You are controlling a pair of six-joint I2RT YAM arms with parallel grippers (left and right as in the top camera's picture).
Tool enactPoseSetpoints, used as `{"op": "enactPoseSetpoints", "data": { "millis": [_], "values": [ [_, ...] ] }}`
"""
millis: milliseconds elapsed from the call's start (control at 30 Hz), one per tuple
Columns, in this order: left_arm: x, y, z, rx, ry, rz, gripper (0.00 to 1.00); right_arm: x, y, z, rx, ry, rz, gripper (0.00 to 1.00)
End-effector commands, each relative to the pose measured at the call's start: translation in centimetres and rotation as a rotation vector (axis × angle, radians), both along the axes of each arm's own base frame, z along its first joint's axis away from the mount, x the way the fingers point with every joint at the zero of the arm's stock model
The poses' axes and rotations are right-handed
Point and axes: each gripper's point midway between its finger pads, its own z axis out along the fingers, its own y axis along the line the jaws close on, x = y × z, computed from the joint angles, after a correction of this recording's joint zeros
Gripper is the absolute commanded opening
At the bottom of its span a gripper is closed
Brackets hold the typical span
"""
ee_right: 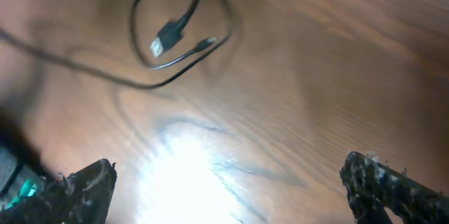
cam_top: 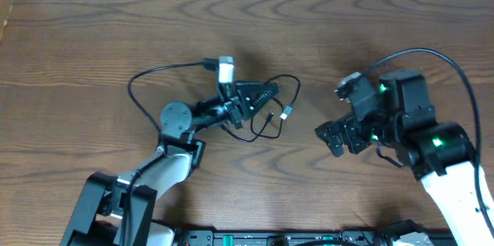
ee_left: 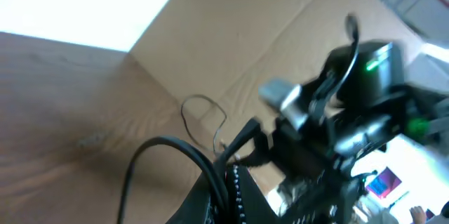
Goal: Untangle cables
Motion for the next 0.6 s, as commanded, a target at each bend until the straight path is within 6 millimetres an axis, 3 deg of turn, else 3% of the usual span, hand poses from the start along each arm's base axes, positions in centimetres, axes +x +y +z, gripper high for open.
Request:
{"op": "enactPoseSetpoints", "data": {
  "millis": [0, 333, 567],
  "values": [
    [-0.2, 1.3, 2.2, -0.035, -0.012, 0.002, 0.08, -1.3, 3.2, 0.2, 0.086, -0.032, 0.268, 0.99],
    [-2.3, 2.7, 6.3, -0.081, -0.092, 0.004, 0.08, -0.3, 7.8, -0.8, 0.223, -0.193, 0.5, 0.99],
    [-3.3, 3.0, 7.8, -0.105, -0.112, -0.003, 0.08, -0.6, 10.5, -3.2, 0.295, -0.25, 0.576, 0.99]
  ]
}}
